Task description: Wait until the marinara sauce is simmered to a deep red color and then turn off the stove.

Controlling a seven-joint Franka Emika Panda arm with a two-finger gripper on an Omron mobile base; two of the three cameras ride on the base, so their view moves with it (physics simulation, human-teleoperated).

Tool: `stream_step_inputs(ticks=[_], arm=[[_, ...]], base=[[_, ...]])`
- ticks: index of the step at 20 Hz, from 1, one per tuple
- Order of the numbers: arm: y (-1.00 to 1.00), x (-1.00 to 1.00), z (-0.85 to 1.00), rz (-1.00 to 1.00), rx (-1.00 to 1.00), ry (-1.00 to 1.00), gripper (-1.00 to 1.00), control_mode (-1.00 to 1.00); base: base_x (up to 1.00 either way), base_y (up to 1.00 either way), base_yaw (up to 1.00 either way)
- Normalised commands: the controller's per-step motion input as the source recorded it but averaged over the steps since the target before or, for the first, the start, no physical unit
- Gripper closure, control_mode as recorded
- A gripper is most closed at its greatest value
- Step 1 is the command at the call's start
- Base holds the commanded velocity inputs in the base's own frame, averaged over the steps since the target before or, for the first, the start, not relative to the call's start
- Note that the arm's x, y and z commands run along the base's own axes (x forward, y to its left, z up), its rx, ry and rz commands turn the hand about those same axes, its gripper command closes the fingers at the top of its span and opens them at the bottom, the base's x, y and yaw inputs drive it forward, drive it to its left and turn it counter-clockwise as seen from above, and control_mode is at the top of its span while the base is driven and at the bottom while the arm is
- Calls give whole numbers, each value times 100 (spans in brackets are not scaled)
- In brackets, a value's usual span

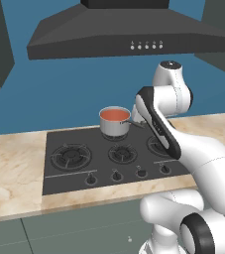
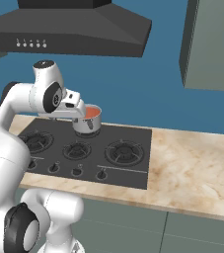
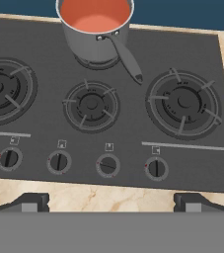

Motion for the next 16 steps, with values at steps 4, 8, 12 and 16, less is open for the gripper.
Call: stream_step_inputs(ticks=[4, 8, 12, 16], arm=[[0, 0, 0, 0, 0, 0, -100, -100], [0, 0, 0, 0, 0, 0, -100, -100], [0, 0, 0, 0, 0, 0, -100, -100], [0, 0, 0, 0, 0, 0, -100, -100]], base=[[0, 0, 0], [0, 0, 0], [0, 0, 0], [0, 0, 0]])
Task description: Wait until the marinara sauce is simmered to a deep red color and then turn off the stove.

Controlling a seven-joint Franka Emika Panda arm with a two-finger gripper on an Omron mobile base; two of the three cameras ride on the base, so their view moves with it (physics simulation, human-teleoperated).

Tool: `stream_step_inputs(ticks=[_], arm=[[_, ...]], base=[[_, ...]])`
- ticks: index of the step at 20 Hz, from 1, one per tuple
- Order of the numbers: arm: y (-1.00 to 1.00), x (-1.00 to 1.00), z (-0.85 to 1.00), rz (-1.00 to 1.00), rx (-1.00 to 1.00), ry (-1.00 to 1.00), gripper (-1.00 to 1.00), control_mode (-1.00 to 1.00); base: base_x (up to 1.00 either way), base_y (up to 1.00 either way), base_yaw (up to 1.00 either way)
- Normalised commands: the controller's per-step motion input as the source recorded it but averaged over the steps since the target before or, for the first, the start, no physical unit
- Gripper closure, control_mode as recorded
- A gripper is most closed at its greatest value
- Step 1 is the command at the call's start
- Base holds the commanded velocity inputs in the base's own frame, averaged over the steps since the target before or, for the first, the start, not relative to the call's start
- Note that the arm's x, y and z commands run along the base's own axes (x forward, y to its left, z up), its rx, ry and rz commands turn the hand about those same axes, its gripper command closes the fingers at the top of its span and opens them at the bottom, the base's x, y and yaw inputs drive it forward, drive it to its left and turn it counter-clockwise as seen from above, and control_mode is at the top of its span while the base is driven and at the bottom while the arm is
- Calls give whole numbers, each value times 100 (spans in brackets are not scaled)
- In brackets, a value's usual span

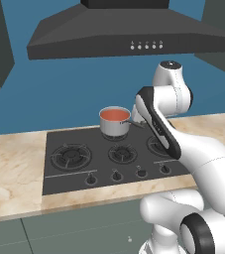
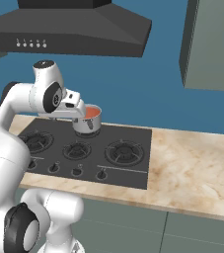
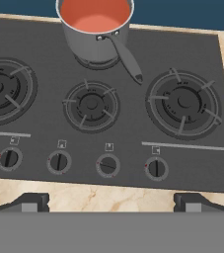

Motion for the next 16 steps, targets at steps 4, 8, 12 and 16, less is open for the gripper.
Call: stream_step_inputs(ticks=[4, 8, 12, 16], arm=[[0, 0, 0, 0, 0, 0, -100, -100], [0, 0, 0, 0, 0, 0, -100, -100], [0, 0, 0, 0, 0, 0, -100, -100], [0, 0, 0, 0, 0, 0, -100, -100]], base=[[0, 0, 0], [0, 0, 0], [0, 0, 0], [0, 0, 0]])
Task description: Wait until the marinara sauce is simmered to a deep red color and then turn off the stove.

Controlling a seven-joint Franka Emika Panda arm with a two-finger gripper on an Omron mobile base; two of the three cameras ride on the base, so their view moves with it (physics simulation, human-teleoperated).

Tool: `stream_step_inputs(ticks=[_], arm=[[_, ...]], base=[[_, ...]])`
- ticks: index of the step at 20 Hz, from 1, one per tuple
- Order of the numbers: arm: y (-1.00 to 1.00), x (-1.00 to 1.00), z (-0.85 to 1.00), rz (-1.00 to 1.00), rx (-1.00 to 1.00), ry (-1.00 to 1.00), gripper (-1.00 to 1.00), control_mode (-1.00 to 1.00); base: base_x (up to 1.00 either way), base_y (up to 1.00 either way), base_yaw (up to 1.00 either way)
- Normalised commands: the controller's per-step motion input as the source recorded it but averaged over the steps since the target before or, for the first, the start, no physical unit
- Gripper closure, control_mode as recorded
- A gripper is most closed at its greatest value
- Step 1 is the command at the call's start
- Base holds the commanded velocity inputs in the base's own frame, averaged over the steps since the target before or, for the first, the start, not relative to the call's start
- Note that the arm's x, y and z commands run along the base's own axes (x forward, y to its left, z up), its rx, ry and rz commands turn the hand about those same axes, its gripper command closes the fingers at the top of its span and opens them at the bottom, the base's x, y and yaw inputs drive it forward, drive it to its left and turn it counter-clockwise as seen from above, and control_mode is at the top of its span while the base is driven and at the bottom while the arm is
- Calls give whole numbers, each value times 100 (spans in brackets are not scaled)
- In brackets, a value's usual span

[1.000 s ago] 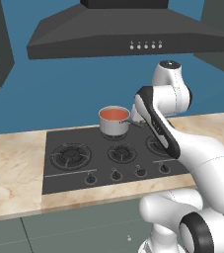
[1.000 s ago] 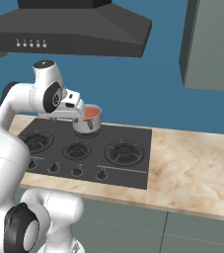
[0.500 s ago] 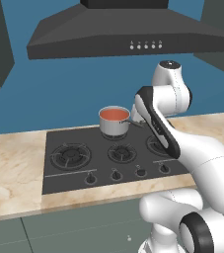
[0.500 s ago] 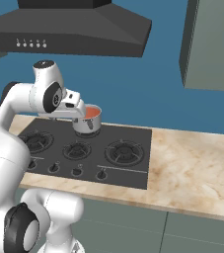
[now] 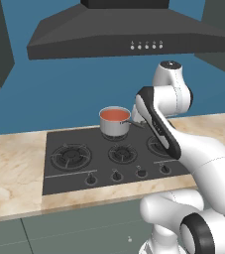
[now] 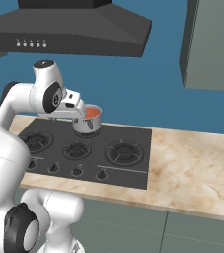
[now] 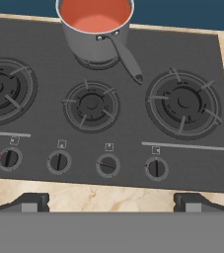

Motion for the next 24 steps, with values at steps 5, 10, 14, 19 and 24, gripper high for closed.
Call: stream_step_inputs(ticks=[5, 10, 14, 19, 24], arm=[[0, 0, 0, 0, 0, 0, -100, -100], [0, 0, 0, 0, 0, 0, -100, -100], [0, 0, 0, 0, 0, 0, -100, -100], [0, 0, 0, 0, 0, 0, -100, -100], [0, 0, 0, 0, 0, 0, -100, -100]], base=[[0, 0, 0], [0, 0, 0], [0, 0, 0], [0, 0, 0], [0, 0, 0]])
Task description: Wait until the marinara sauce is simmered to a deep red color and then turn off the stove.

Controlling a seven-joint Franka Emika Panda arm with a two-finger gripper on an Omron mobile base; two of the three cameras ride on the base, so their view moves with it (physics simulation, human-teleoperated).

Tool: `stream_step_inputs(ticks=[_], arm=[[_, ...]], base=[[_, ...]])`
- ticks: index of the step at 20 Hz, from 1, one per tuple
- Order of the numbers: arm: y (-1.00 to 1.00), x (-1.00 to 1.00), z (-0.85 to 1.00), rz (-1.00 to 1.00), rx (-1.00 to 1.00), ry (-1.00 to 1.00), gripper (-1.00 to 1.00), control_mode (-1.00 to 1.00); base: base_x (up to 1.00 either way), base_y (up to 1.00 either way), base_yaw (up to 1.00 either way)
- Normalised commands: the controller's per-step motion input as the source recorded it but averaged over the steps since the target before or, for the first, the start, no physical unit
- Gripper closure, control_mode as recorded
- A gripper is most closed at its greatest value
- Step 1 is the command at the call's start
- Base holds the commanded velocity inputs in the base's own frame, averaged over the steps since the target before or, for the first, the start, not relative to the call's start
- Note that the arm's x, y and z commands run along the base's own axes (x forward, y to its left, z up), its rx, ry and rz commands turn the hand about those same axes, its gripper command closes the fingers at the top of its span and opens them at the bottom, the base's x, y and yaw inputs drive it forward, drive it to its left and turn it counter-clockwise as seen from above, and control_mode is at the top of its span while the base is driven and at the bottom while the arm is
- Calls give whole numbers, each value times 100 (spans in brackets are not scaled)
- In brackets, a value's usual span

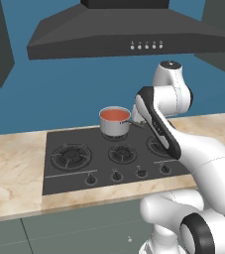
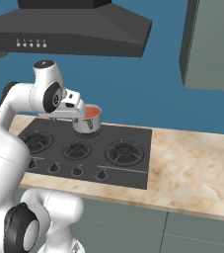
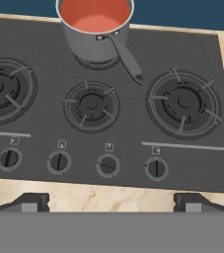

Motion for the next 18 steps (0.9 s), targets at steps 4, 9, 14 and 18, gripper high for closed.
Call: stream_step_inputs(ticks=[4, 9, 14, 18], arm=[[0, 0, 0, 0, 0, 0, -100, -100], [0, 0, 0, 0, 0, 0, -100, -100], [0, 0, 0, 0, 0, 0, -100, -100], [0, 0, 0, 0, 0, 0, -100, -100]], base=[[0, 0, 0], [0, 0, 0], [0, 0, 0], [0, 0, 0]])
